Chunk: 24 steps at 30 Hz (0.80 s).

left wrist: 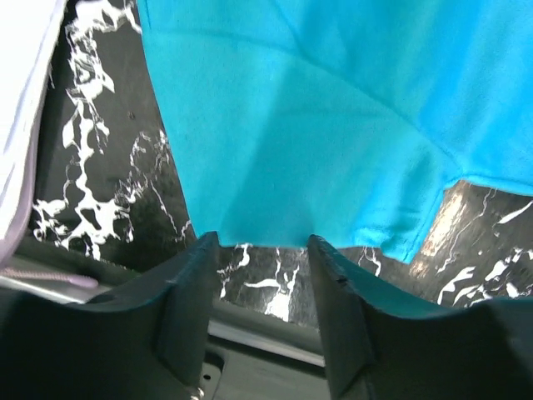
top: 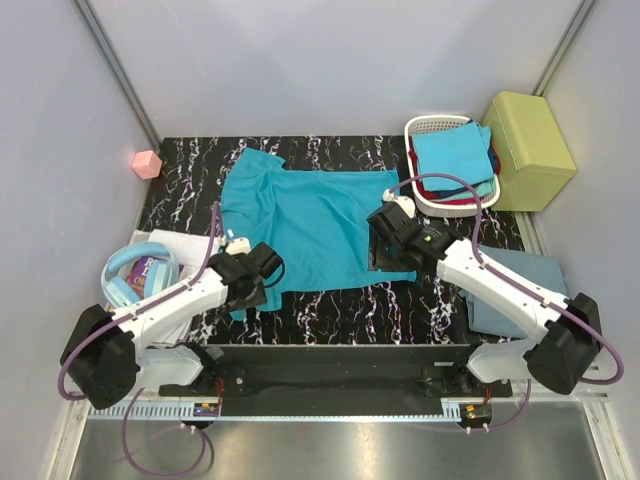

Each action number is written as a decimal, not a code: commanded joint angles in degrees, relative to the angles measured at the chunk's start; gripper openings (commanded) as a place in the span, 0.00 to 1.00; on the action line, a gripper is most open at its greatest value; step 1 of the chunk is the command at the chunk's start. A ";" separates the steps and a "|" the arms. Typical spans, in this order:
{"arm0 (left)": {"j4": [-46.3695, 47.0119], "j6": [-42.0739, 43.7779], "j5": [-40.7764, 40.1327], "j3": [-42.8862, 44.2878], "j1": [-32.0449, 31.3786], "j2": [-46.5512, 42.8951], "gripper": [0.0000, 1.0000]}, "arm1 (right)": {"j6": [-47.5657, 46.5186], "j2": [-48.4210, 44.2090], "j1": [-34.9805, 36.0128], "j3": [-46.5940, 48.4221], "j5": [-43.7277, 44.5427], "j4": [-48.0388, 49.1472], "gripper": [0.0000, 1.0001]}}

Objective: Fold and stack the t-shirts
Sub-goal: Flatten out the tshirt

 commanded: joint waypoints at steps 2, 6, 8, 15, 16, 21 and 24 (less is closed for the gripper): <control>3.33 2.99 -1.97 3.03 0.78 1.03 0.42 | -0.37 -2.70 0.53 -0.98 2.07 -0.15 0.58; 4.56 2.64 -0.83 2.59 0.78 2.44 0.37 | -0.54 -2.97 0.53 -1.25 2.07 -0.06 0.58; 5.35 2.46 -0.21 2.07 0.78 2.62 0.34 | -0.89 -2.88 0.44 -1.25 2.42 -0.15 0.58; 7.11 1.85 1.81 0.04 0.87 3.58 0.32 | -1.07 -2.79 0.53 -1.25 2.25 -0.24 0.58; 7.11 1.67 2.07 -0.05 0.87 3.41 0.32 | -1.07 -2.79 0.53 -1.25 2.16 -0.24 0.58; 7.28 1.14 3.57 -1.45 0.87 2.71 0.32 | -0.99 -2.97 0.53 -1.51 2.07 -0.50 0.58; 7.37 0.70 4.97 -2.76 0.87 2.27 0.10 | -0.63 -3.14 0.53 -1.78 2.07 -0.42 0.58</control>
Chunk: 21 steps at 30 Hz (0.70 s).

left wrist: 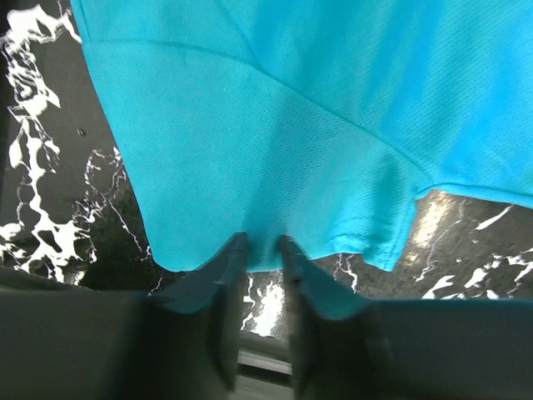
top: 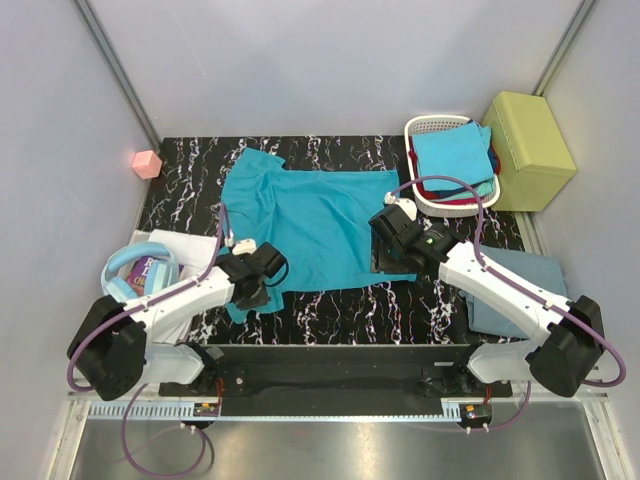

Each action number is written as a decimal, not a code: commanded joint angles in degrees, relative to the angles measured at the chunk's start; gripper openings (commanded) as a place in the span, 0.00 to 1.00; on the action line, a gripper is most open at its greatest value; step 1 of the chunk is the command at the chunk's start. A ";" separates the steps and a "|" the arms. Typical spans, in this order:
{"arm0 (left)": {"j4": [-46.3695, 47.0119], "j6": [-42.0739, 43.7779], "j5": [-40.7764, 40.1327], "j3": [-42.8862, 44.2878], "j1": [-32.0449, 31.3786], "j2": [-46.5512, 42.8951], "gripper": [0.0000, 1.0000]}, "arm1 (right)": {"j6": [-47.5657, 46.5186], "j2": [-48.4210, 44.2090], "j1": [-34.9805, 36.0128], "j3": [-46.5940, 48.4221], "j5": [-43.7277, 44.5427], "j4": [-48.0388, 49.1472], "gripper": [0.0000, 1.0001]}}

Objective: Fold and stack the t-shirts
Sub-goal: Flatten out the tshirt

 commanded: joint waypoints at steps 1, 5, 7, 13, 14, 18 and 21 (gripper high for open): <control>1.27 -1.57 2.57 -1.92 0.32 -1.84 0.05 | 0.11 -1.72 0.53 -0.49 1.57 0.00 0.58; 0.92 -1.84 2.84 -3.24 0.32 -3.69 0.00 | 0.46 -1.64 0.53 -1.01 1.48 0.09 0.58; 0.66 -1.75 2.75 -3.41 0.24 -4.22 0.00 | 0.72 -1.72 0.53 -1.10 1.39 0.17 0.58; -1.27 -1.22 0.82 -1.22 -1.78 -6.59 0.44 | 1.16 -1.64 0.53 -1.54 0.95 0.70 0.58; -2.14 -1.22 0.29 -0.17 -2.57 -6.85 0.50 | 1.25 -1.64 0.53 -1.63 0.69 0.70 0.58; -4.08 -1.75 -0.59 1.33 -3.28 -7.47 0.60 | 1.34 -1.72 0.53 -1.63 0.78 0.88 0.58; -4.09 -3.41 0.29 0.54 -4.07 -7.47 0.59 | 1.34 -1.64 0.53 -1.54 0.95 0.97 0.58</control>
